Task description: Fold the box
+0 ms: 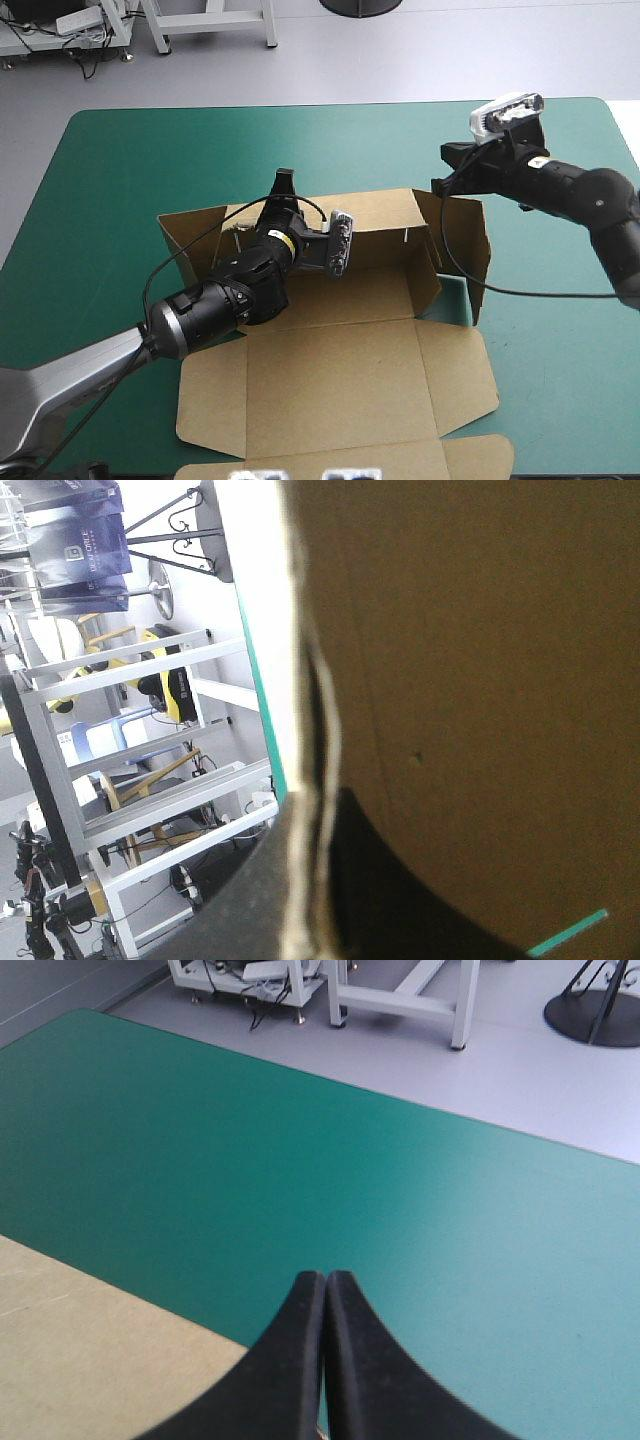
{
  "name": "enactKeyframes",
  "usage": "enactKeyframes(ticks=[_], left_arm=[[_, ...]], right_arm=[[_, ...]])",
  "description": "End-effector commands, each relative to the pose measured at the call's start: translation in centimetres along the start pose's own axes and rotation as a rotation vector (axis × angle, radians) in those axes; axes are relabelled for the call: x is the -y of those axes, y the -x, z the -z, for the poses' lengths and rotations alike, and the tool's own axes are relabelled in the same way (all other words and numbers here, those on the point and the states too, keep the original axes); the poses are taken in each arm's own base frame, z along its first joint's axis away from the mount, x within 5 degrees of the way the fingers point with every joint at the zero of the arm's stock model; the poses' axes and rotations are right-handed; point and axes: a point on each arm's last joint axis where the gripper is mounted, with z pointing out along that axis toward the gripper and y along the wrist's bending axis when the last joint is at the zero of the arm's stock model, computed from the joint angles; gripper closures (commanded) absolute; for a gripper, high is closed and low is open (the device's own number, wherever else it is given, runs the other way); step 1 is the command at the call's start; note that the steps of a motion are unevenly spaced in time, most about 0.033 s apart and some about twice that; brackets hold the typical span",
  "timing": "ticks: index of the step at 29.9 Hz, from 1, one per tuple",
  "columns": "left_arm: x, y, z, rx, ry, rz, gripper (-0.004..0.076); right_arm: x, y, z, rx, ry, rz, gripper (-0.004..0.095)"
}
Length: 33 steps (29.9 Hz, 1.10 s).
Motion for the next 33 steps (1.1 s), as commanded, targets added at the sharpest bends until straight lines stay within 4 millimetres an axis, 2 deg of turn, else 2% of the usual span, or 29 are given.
enactKeyframes(ticks=[1,9,16,23,28,31,33], left_arm=[[-0.1,0.1,1.0,0.033,-0.020,0.048,0.0734],[-0.1,0.2,1.0,0.035,-0.020,0.048,0.0734],[-0.1,0.2,1.0,0.035,-0.020,0.048,0.0734],[-0.1,0.1,1.0,0.032,-0.021,0.048,0.0734],[-0.1,0.1,1.0,0.026,-0.023,0.048,0.0734],[-0.1,0.1,1.0,0.028,-0.021,0.046,0.0734],[-0.2,0.0,1.2,0.032,-0.015,0.049,0.0734]], right_arm=[[0.8,2.0,-1.1,0.026,0.007,-0.056,0.0925],[3.3,2.1,-5.4,-0.264,-0.033,-0.060,0.0926],[3.6,0.3,-7.4,-0.501,0.075,-0.065,0.0925],[3.0,-1.0,-6.9,-0.641,0.185,-0.016,0.0926],[3.4,-1.4,-6.2,-0.567,0.291,-0.075,0.0926],[4.0,-2.9,-5.3,-0.547,0.341,-0.109,0.0926],[4.4,-4.7,-4.7,-0.547,0.375,-0.127,0.0926]])
